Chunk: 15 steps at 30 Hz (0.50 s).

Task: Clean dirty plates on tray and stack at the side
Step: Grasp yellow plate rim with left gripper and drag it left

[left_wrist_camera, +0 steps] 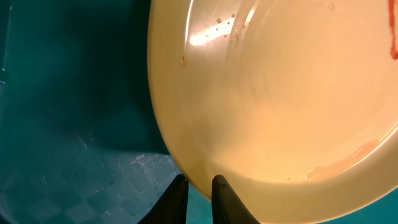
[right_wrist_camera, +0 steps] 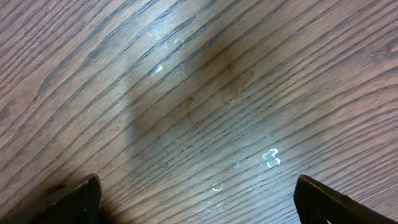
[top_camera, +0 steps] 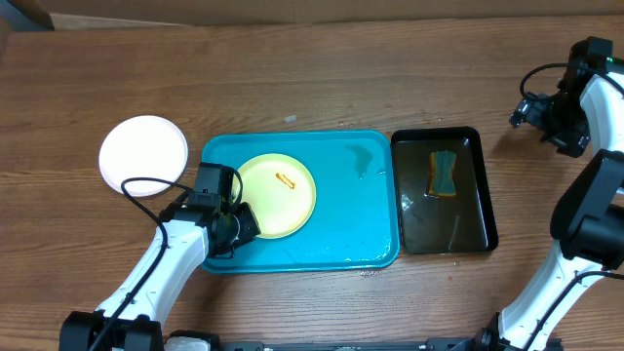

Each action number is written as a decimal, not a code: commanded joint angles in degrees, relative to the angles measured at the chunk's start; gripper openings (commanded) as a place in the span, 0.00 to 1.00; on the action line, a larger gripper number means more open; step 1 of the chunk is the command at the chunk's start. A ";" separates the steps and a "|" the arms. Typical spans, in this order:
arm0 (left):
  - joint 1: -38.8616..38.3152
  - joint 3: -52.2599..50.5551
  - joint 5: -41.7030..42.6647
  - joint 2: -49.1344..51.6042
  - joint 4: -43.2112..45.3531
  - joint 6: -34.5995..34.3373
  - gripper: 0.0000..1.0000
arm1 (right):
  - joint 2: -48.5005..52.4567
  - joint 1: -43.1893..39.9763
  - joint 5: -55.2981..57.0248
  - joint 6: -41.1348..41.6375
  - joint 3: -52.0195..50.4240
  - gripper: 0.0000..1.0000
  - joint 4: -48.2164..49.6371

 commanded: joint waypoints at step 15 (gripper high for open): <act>-0.66 4.63 1.44 5.73 0.22 6.82 0.04 | -1.42 0.26 0.15 0.24 1.11 1.00 0.17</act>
